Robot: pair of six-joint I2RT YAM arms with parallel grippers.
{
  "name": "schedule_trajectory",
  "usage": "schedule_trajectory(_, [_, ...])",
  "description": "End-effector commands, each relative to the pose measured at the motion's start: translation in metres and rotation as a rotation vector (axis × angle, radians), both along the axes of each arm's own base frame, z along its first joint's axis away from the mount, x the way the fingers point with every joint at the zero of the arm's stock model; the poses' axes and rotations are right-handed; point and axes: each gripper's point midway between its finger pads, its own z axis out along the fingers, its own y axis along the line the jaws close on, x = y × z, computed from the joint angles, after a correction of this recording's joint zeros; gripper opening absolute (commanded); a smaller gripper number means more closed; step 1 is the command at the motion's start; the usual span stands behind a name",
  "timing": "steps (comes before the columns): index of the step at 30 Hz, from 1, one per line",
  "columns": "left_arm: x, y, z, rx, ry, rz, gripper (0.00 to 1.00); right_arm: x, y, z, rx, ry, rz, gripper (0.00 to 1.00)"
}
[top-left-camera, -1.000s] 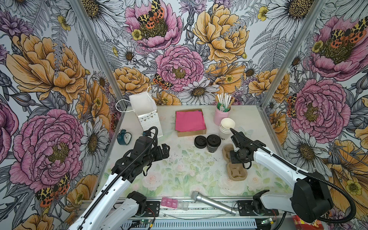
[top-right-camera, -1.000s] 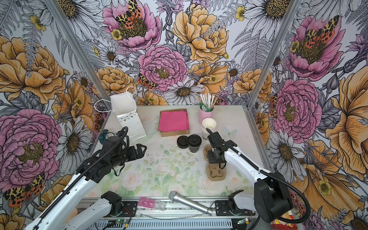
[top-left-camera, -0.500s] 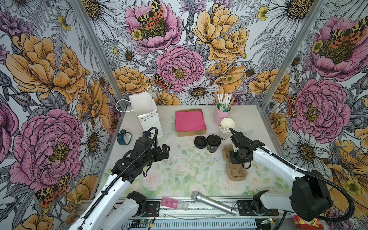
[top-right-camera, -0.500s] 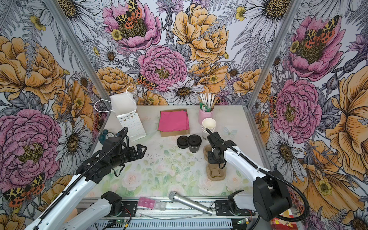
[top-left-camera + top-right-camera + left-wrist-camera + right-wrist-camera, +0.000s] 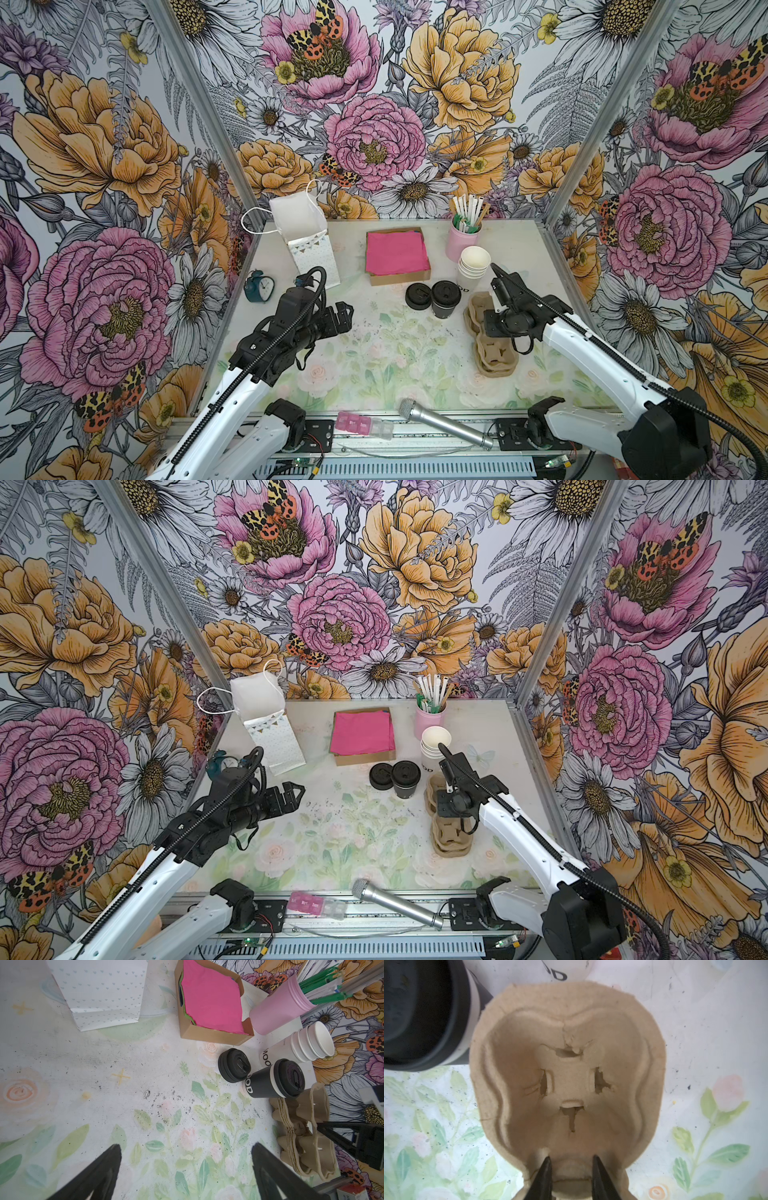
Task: Pack a coffee takeout order
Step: Pick up the cup tray from the cup tray.
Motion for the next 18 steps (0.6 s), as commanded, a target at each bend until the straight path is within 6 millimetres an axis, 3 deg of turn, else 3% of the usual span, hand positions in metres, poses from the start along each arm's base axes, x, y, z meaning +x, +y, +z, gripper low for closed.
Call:
schedule_trajectory(1, [0.007, 0.004, 0.032, -0.012, -0.091, 0.006, 0.99, 0.003, -0.002, 0.036, 0.021, -0.097, -0.015, 0.22])
schedule_trajectory(6, [0.017, 0.027, 0.102, 0.024, -0.221, 0.063, 0.99, 0.005, 0.001, 0.086, 0.075, -0.224, -0.003, 0.21])
schedule_trajectory(10, [0.032, 0.045, 0.144, 0.039, -0.273, 0.116, 0.99, 0.01, 0.006, 0.112, 0.109, -0.29, 0.01, 0.19])
schedule_trajectory(14, [0.058, 0.077, 0.172, 0.054, -0.29, 0.217, 0.98, 0.015, 0.009, 0.13, 0.121, -0.329, 0.023, 0.19])
schedule_trajectory(18, [0.081, 0.119, 0.188, 0.056, -0.257, 0.343, 0.96, 0.02, 0.015, 0.136, 0.14, -0.337, 0.044, 0.19])
